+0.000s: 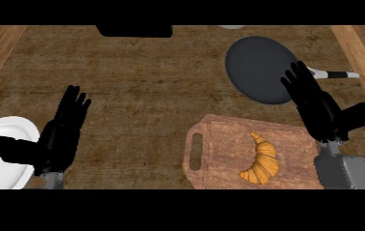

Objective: Pick the croissant from the cutting board and place it in the pan

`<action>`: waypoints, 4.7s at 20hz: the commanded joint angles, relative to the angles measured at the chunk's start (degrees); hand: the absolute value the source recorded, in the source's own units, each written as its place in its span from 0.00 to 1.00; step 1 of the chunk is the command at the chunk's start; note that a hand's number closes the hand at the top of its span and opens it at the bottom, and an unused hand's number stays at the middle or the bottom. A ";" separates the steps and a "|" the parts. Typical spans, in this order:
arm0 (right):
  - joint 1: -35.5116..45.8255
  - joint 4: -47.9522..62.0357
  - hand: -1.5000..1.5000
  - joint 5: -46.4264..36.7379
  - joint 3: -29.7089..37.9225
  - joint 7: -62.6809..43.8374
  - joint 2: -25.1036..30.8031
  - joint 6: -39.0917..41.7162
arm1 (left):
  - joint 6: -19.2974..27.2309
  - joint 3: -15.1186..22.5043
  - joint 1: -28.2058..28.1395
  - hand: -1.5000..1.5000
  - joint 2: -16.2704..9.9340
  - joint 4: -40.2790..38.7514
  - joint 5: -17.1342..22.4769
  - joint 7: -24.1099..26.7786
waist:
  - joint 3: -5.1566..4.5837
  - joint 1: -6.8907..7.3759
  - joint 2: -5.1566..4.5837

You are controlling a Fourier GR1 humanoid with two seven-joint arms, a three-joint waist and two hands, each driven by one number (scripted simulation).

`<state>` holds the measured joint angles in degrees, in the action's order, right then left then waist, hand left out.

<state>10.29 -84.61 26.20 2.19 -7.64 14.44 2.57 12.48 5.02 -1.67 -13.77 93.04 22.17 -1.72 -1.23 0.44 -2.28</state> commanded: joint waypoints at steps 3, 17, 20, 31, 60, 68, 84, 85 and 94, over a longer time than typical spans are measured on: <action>-2.04 3.04 1.00 -3.94 -5.16 6.54 2.79 11.60 | 0.37 -2.31 5.94 0.50 -3.82 -5.08 -4.93 1.87 | 1.27 -0.72 1.99; -31.39 -15.00 0.00 -28.91 4.00 38.56 17.78 0.59 | 0.89 -2.27 9.79 0.50 -7.20 -8.71 -10.35 1.25 | 1.12 -3.52 2.63; -32.56 -19.47 0.00 -29.55 7.24 32.23 25.27 5.33 | 0.13 -1.31 9.52 0.50 -6.99 -7.74 -10.80 0.90 | 1.11 -2.27 2.57; -27.82 -40.79 0.00 -28.12 12.69 2.04 33.48 14.37 | -0.82 -0.59 10.55 0.50 -5.95 -4.42 -12.16 -2.38 | 1.18 -0.50 2.48; -10.83 -31.47 0.00 -51.85 -10.62 -17.07 12.96 21.92 | -4.29 -5.40 15.04 0.50 -0.17 -9.48 -17.84 -1.66 | 1.24 -0.33 2.22; -12.29 -30.93 0.00 -50.88 -9.36 -14.34 10.69 29.14 | -5.23 -6.75 13.78 0.50 1.49 -8.89 -19.04 -1.37 | 1.22 -0.45 2.30; -12.39 -21.43 0.00 -69.42 -17.44 -10.99 9.36 28.49 | -6.94 -7.53 11.56 0.50 2.07 -4.06 -20.78 -3.71 | 1.24 -0.37 2.36; -10.46 -24.36 0.00 -69.00 -17.60 -14.72 6.44 31.03 | -8.26 -10.00 15.97 0.50 0.75 -7.55 -19.34 -6.25 | 1.22 -0.55 2.31; -9.96 -15.89 0.00 -72.73 -16.73 -9.96 5.90 30.48 | -7.23 -9.61 13.98 0.50 3.50 -9.91 -22.14 -0.31 | 1.23 -0.51 2.28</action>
<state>1.16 -104.48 -45.14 -15.73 -21.97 19.32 34.46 4.23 -4.95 12.75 -11.85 84.32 1.49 -4.29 -0.01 -0.02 0.02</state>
